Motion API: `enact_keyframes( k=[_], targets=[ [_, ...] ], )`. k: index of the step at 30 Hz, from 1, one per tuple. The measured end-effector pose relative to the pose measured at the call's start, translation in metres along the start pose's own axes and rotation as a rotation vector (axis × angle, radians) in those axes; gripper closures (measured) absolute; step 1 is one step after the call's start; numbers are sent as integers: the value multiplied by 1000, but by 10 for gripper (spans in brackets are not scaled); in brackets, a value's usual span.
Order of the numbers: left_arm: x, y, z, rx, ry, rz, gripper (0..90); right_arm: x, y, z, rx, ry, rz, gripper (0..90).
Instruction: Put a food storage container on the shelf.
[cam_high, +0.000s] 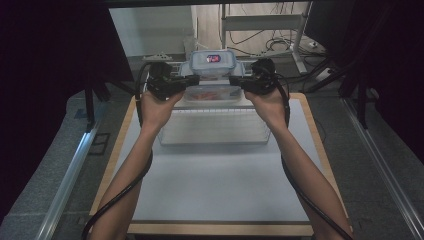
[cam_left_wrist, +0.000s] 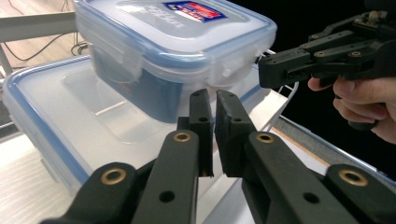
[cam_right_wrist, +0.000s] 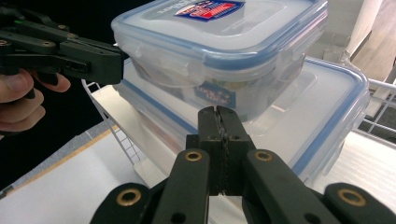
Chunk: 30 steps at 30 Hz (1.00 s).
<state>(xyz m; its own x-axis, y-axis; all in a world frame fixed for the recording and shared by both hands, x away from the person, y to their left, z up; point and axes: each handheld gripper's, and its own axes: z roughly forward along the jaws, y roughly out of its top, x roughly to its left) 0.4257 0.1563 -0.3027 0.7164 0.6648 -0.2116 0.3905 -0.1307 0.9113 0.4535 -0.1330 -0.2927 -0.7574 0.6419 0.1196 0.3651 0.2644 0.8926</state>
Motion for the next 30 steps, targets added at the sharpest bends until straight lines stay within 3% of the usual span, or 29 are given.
enact_keyframes(
  k=[9, 22, 30],
  targets=[
    [-13, -7, -6, -10, -2, 40, 704, 8, -5, -6, 4, 33, -31, 798],
    [-27, -40, -13, -11, -37, 63, 493, 10, -32, -25, -20, 81, -34, 673],
    [-29, -59, -21, -23, -43, 67, 429, 10, -47, -31, -16, 83, -37, 619]
  ],
)
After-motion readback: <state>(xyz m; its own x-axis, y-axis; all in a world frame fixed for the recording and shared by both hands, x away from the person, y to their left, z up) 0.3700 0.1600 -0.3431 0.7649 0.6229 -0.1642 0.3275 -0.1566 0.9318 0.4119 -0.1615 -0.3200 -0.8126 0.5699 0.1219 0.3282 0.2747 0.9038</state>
